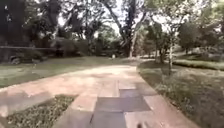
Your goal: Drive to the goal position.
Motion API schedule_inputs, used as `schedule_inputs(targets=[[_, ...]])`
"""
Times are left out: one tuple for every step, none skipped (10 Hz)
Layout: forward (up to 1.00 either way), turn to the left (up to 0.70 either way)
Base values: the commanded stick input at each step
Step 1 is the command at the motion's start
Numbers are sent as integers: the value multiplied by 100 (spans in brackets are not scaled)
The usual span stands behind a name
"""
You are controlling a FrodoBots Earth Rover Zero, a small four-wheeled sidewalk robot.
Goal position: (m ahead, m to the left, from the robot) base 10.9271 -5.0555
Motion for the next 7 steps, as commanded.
schedule_inputs(targets=[[100,-13],[100,-38],[100,-37],[100,-15],[100,-1],[100,0],[100,0]])
